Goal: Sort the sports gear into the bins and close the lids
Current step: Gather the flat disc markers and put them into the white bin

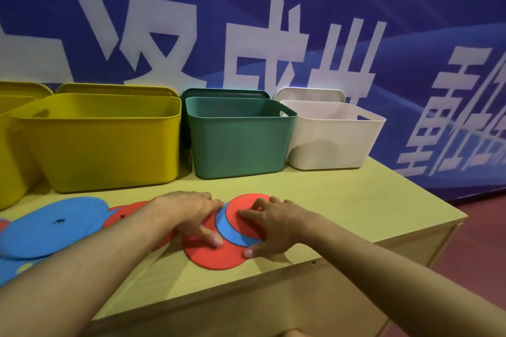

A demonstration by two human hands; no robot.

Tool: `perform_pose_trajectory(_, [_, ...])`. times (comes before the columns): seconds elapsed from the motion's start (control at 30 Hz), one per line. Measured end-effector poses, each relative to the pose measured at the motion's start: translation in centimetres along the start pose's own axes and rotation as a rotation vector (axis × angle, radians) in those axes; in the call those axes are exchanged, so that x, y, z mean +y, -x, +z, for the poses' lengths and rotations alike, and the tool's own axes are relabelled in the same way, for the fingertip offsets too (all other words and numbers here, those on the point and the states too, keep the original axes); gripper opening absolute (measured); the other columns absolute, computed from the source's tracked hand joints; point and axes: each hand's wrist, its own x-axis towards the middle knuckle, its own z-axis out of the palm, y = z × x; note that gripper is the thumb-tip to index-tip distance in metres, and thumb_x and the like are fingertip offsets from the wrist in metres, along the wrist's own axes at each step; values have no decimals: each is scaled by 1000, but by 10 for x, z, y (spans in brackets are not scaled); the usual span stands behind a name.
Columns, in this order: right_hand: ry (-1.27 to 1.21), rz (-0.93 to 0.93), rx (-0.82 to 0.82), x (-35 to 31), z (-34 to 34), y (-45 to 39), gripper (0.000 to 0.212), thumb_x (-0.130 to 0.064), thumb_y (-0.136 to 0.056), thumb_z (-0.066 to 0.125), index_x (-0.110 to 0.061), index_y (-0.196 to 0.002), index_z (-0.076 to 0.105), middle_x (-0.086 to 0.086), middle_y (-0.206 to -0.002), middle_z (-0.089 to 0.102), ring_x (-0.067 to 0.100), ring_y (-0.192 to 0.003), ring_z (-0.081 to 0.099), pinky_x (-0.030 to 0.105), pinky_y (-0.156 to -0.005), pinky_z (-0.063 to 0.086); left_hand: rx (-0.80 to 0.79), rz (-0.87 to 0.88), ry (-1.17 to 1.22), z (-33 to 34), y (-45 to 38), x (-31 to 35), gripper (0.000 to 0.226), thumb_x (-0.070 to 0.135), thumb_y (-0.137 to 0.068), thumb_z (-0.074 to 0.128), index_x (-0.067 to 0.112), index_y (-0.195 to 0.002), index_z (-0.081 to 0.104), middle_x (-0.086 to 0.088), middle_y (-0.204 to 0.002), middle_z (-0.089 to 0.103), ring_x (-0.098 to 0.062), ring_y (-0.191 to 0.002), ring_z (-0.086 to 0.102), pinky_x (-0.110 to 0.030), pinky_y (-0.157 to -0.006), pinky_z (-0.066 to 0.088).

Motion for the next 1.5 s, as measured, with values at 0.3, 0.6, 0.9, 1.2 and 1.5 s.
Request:
perform_pose_trajectory(0.3, [168,-157,128,-1,-2,6,67,-71,-98,36,-23,-143,49,6,-120,69,29,-94,69,42,-87,56,-49,9,46,13,28,-8,116,78,-68,76,39,-160,17,7,-152,41,-23,-136,45,-43,-107,44])
perform_pose_trajectory(0.6, [281,-23,222,-24,-1,2,54,-50,-96,54,-20,-140,45,8,-100,70,31,-84,66,51,-99,45,-30,-47,61,4,25,2,128,71,-69,80,40,-162,-3,-1,-157,41,-28,-139,44,-44,-107,43])
perform_pose_trajectory(0.9, [132,144,510,33,0,13,42,-26,-101,56,-34,-143,53,-1,-118,72,25,-103,70,43,-101,43,1,-50,2,1,0,6,133,82,-67,71,32,-162,-7,-4,-161,33,-29,-140,42,-46,-107,46])
perform_pose_trajectory(1.2, [108,276,875,111,-54,48,29,-21,-97,61,-29,-124,65,-2,-89,75,25,-66,68,36,-77,51,-24,30,10,-26,-56,36,87,81,-58,79,44,-132,52,3,-124,54,-24,-109,56,-45,-89,57])
perform_pose_trajectory(1.5, [198,677,889,210,-153,17,23,-15,-100,60,-18,-122,67,11,-90,69,29,-70,53,43,-82,40,-82,-24,-83,-21,-62,40,105,76,-73,72,46,-159,20,-4,-148,39,-32,-130,48,-46,-99,49])
